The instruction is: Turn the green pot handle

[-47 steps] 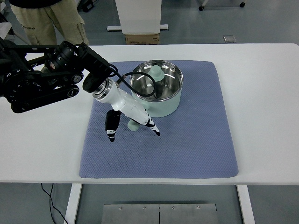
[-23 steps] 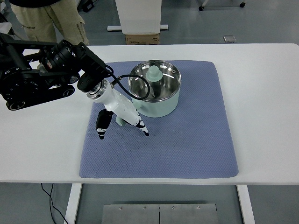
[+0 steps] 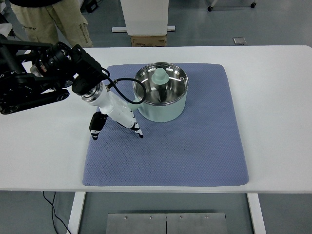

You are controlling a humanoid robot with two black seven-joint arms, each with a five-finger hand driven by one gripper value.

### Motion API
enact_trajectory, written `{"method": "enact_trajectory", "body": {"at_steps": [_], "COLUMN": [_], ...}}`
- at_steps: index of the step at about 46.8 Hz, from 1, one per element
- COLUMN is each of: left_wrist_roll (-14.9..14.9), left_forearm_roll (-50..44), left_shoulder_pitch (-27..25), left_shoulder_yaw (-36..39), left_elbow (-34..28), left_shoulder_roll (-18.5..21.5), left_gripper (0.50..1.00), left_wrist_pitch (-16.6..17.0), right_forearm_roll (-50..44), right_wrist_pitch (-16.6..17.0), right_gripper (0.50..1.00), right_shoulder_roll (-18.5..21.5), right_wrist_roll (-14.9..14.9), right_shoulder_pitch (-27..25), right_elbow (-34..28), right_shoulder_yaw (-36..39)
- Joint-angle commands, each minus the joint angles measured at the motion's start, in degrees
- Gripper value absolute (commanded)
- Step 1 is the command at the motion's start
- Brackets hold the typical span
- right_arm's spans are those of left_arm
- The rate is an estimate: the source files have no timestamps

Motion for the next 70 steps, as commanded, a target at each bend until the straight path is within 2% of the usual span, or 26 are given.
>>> {"method": "enact_trajectory", "body": {"at_steps": [1, 13, 57, 70], "left_wrist_roll": [0.0, 0.0, 0.1, 0.1], "left_forearm_roll": [0.7, 2.8, 14.2, 14.1], "left_shoulder_pitch": [-0.2, -0.3, -0.2, -0.1], "left_shoulder_yaw": [0.1, 0.1, 1.6, 1.9], "left_elbow": [0.3, 1.0, 6.8, 7.1], "left_shoulder_roll": [0.7, 0.7, 0.6, 0.4], "left_gripper": [1.000, 1.000, 1.000, 1.000], "left_wrist_pitch": [0.0, 0.3, 4.9, 5.2], "right_forearm_roll": [0.0, 0.0, 0.0, 0.0], "right_wrist_pitch": [0.0, 0.0, 0.0, 0.0], "right_gripper": [1.000, 1.000, 1.000, 1.000], "right_shoulder_roll": [0.0, 0.0, 0.0, 0.0], "right_wrist_roll": [0.0, 0.0, 0.0, 0.0], "right_shoulder_pitch": [0.0, 0.0, 0.0, 0.0], "right_elbow": [0.0, 0.0, 0.0, 0.0], "right_shoulder_yaw": [0.0, 0.0, 0.0, 0.0]}}
